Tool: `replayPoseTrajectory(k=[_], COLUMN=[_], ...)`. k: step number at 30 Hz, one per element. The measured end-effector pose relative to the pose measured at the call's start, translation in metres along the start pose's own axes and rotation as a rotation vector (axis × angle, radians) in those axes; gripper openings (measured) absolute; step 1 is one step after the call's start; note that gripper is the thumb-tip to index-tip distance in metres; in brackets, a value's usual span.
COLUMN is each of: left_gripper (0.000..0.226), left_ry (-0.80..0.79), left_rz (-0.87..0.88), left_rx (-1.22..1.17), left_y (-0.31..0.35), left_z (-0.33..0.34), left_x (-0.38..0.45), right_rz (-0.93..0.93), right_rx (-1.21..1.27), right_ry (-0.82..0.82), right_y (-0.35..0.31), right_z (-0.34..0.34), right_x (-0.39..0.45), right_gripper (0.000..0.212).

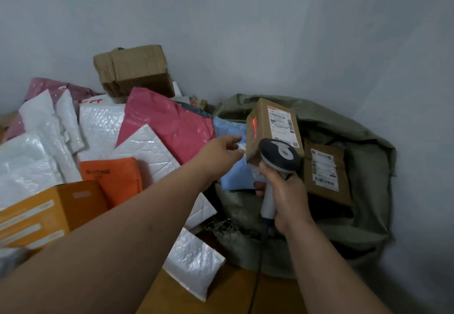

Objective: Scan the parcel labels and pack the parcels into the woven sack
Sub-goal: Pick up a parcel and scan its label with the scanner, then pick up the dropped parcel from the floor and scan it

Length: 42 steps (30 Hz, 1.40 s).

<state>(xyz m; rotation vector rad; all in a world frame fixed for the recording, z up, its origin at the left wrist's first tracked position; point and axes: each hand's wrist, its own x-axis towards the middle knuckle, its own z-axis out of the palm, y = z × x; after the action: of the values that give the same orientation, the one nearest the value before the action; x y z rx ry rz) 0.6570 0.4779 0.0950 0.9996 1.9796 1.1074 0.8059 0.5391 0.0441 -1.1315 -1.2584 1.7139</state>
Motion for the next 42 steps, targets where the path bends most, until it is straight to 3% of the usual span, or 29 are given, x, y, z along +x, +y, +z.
replayPoseTrajectory(k=[7,11,21,31,35,42], left_gripper=[0.033,0.026,0.009,0.029,0.027,0.015], left_ry=[0.073,0.125,0.321,0.774,0.76,0.551], left_rz=[0.042,0.051,-0.033,-0.272,-0.429,-0.675], left_rx=[-0.078,-0.049,-0.115,-0.219,-0.293,-0.442], left_y=[-0.032,-0.072,-0.157,-0.292,-0.366,-0.502], left_z=[-0.066,-0.112,-0.202,-0.239,-0.238,-0.258], left_x=[-0.104,-0.186,-0.356,-0.475,-0.505,-0.501], right_rz=[0.024,0.022,0.024,0.19,0.295,0.449], right_rx=[-0.114,-0.144,-0.196,-0.425,-0.57,-0.675], right_ry=[-0.247,-0.297,-0.558,-0.969,-0.968,-0.717], right_y=[0.019,0.051,0.098,0.175,0.232,0.36], right_z=[0.06,0.099,0.172,0.224,0.246,0.298], right_x=[-0.113,-0.195,-0.357,-0.435,-0.454,-0.449], right_gripper=[0.023,0.026,0.018,0.025,0.026,0.024])
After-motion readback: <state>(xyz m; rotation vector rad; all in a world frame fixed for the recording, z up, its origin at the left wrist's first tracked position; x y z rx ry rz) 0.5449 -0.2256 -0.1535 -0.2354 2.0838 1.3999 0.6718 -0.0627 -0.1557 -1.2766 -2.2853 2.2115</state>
